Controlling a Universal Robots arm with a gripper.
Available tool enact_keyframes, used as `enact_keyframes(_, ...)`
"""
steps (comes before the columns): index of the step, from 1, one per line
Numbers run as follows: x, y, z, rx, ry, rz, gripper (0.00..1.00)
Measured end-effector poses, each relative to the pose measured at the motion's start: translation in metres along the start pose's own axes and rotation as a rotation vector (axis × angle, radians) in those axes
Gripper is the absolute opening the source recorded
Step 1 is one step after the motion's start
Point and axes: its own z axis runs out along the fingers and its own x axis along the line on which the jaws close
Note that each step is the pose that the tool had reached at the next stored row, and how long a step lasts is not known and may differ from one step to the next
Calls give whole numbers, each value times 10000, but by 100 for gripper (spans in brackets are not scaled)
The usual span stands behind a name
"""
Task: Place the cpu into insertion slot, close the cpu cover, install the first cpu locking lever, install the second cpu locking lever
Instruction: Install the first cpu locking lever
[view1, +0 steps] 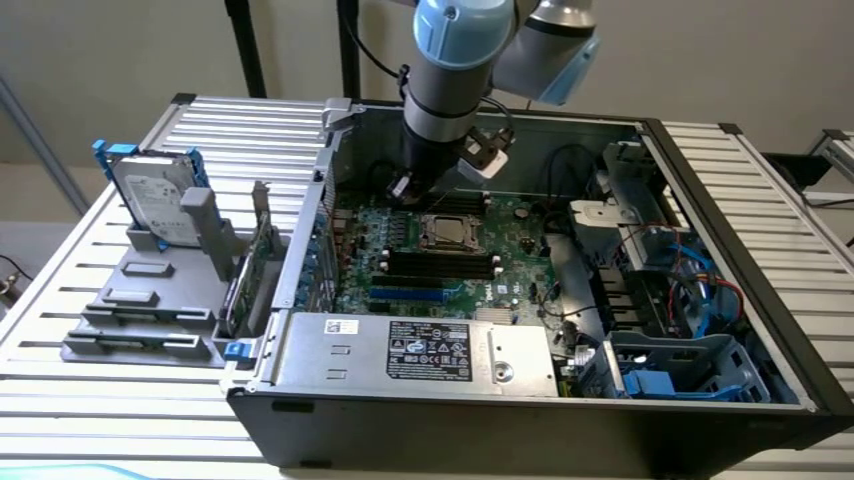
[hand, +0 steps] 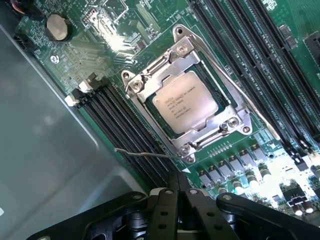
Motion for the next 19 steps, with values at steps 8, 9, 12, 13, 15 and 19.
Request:
enact_keyframes(8, 78, 80, 36, -3, -4, 0, 11)
enact_keyframes(9, 85, 89, 37, -5, -6, 1, 11)
enact_keyframes(12, 100, 109, 39, -14, -18, 2, 11)
enact_keyframes(13, 105, 116, 39, -18, -23, 2, 11)
enact_keyframes(15, 118, 133, 40, -27, -35, 3, 11)
enact_keyframes(19, 152, 181, 47, -44, -58, 6, 11)
